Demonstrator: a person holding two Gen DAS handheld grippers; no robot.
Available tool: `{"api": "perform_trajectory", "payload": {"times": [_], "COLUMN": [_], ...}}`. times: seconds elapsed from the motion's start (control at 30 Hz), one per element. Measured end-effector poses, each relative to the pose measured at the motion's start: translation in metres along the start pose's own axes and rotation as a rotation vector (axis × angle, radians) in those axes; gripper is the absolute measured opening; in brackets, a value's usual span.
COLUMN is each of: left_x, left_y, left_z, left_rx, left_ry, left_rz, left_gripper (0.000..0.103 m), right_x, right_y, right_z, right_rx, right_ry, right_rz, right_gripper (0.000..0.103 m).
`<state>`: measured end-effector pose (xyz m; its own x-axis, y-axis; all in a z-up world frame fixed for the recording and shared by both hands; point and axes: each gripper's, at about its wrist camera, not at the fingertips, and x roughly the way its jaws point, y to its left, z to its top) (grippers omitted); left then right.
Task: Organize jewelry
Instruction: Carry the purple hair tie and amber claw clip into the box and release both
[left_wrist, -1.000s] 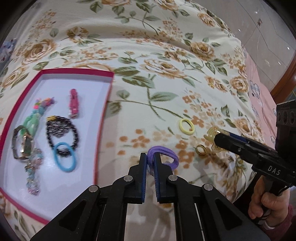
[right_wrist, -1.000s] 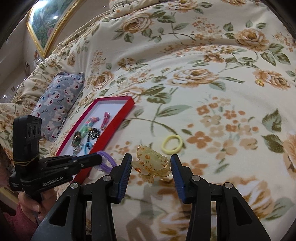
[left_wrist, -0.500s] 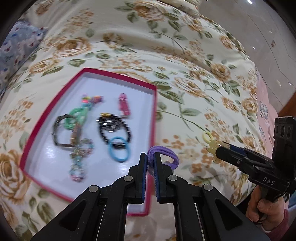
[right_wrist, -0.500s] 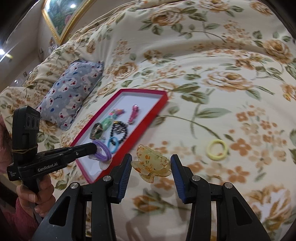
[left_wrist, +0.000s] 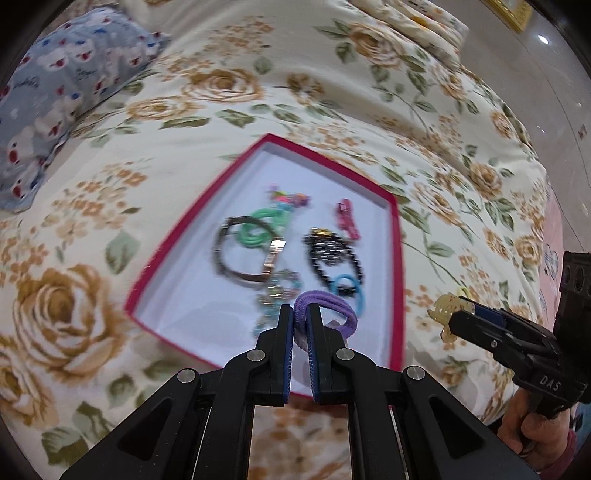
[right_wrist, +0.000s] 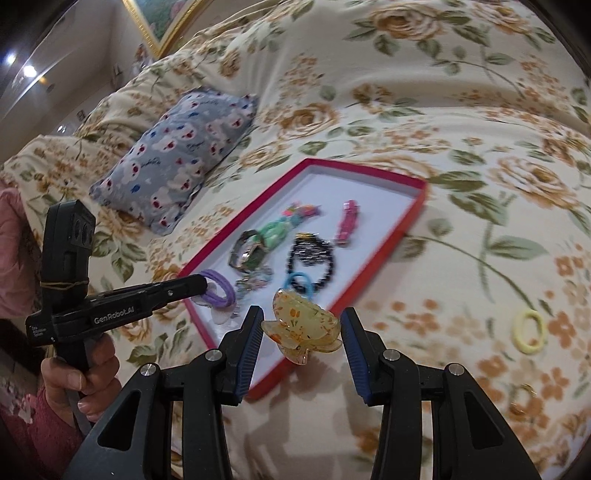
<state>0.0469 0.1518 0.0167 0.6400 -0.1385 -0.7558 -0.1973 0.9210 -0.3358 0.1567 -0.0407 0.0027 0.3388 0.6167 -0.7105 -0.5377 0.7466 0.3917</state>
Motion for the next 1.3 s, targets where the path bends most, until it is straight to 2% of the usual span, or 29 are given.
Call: {"api": "perform_trajectory", "payload": {"times": [0.27, 0.67, 0.77, 0.93, 1.1, 1.3], "left_x": [0.001, 0.033, 0.039, 0.042, 0.042, 0.041], "left_y": [0.029, 0.044, 0.046, 0.046, 0.043, 0.042], "left_z": [0.002, 0.011, 0.011, 0.012, 0.012, 0.011], "left_rx": [-0.063, -0.102, -0.11, -0.112, -0.104, -0.103], "left_ry": [0.011, 0.047, 0.056, 0.059, 0.054, 0.052], "left_rz": [0.044, 0.064, 0.064, 0.062, 0.063, 0.065], "left_gripper": [0.006, 0.006, 0.006, 0.012, 0.018, 0.019], "right_x": [0.038, 0.074, 0.077, 0.078, 0.078, 0.078], "right_y": [0.028, 0.03, 0.03, 0.032, 0.032, 0.031], "right_z": [0.003, 0.005, 0.002, 0.002, 0.002, 0.002], "right_rx": [-0.065, -0.083, -0.093, -0.112, -0.111, -0.099], "right_ry": [0.071, 0.141, 0.152, 0.149, 0.151, 0.15], "right_rz": [0.035, 0.016, 0.009, -0.01, -0.007, 0.005], "right_gripper": [0.044, 0.044, 0.044, 0.047, 0.047, 0.047]}}
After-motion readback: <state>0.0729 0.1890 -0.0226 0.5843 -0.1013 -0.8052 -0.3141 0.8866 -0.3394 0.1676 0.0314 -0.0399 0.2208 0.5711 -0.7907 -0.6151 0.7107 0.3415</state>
